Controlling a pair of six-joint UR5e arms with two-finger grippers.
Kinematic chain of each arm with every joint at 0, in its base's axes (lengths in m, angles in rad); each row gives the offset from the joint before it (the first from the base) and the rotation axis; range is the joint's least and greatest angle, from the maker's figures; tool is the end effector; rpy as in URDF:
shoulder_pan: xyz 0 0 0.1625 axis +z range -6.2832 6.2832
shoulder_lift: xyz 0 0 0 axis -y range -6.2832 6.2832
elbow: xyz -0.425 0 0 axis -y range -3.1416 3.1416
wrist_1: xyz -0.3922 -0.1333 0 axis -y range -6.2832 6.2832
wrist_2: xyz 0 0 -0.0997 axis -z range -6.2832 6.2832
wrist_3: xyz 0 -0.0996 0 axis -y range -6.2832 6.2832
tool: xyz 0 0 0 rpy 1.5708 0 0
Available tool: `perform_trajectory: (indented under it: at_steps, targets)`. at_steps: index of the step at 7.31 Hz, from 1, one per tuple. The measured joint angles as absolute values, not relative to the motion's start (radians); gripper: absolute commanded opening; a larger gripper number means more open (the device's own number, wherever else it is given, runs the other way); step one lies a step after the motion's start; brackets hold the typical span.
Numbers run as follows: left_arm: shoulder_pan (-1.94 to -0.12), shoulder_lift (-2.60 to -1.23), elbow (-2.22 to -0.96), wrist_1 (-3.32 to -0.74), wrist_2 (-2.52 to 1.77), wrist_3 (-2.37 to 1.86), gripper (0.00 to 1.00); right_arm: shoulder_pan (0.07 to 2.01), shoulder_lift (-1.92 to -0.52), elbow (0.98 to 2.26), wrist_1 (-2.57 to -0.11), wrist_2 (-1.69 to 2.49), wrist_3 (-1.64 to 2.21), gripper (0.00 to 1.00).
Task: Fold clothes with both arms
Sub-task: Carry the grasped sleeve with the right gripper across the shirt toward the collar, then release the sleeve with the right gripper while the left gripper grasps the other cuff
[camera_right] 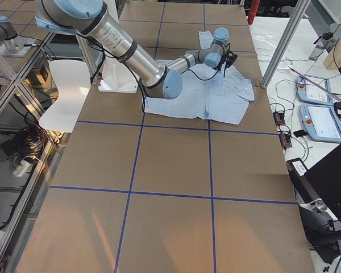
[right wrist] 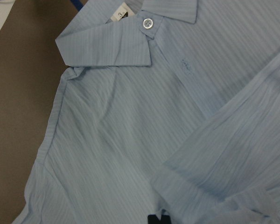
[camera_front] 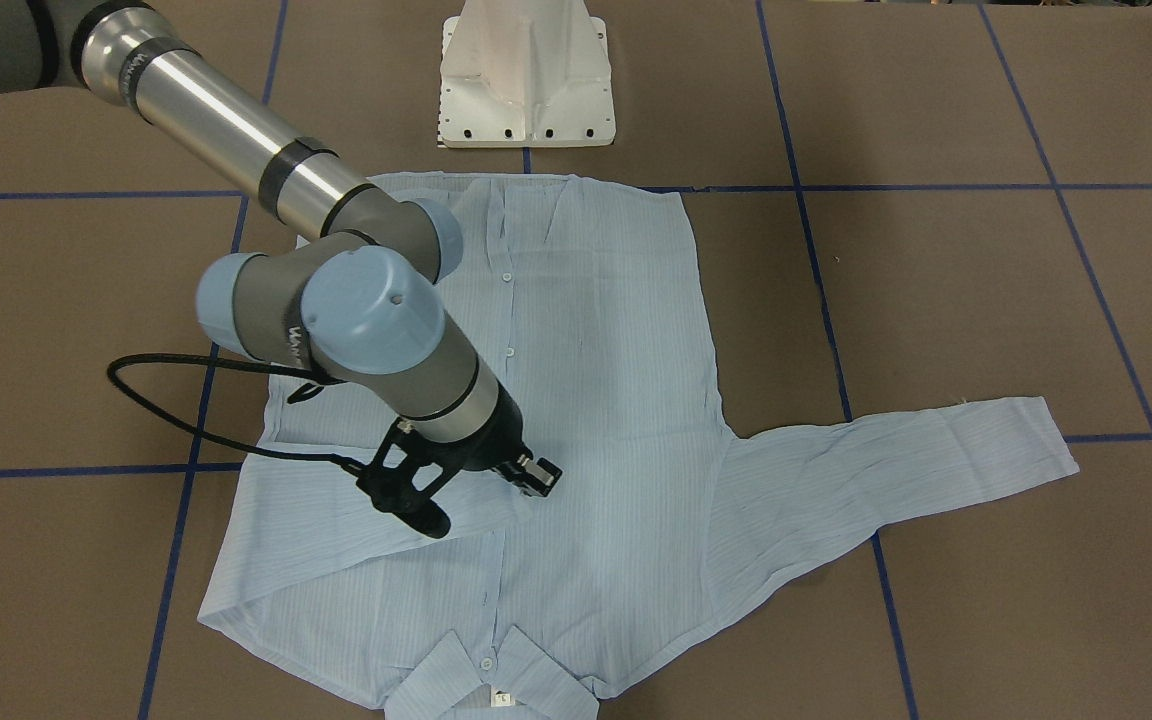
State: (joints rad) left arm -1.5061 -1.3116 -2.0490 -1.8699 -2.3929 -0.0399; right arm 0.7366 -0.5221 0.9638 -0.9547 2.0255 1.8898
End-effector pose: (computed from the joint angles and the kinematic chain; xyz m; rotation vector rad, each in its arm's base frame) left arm -0.0347 -0.3972 0.4976 0.4459 0.8280 0.2358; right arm -0.5694 -0.6372 0.1638 -0.1909 -1.1247 0.7021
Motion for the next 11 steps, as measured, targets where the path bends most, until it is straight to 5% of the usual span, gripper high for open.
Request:
perform_trajectory:
  at_steps: [1, 2, 3, 10, 11]
  targets:
    - [-1.505, -1.315, -2.043, -1.870, -2.394, -0.045, 1.00, 0.718, -0.515, 0.949, -0.931, 1.996, 1.908, 0.00]
    - [-1.500, -1.334, -2.022, -1.871, -2.394, -0.083, 1.00, 0.703, -0.509, 0.939, -0.921, 1.976, 1.918, 0.79]
    - [-1.492, -1.382, -1.971, -1.873, -2.394, -0.140, 1.00, 0.688, -0.503, 0.933, -0.918, 1.955, 1.927, 0.98]
    - [-1.193, -1.699, -1.428, -2.227, -2.237, -0.643, 0.89, 0.648, -0.472, 0.993, -0.923, 1.864, 2.038, 0.99]
    - [-1.172, -1.722, -1.378, -2.241, -2.236, -0.671, 0.79, 0.653, -0.490, 1.015, -0.923, 1.867, 2.037, 0.99]
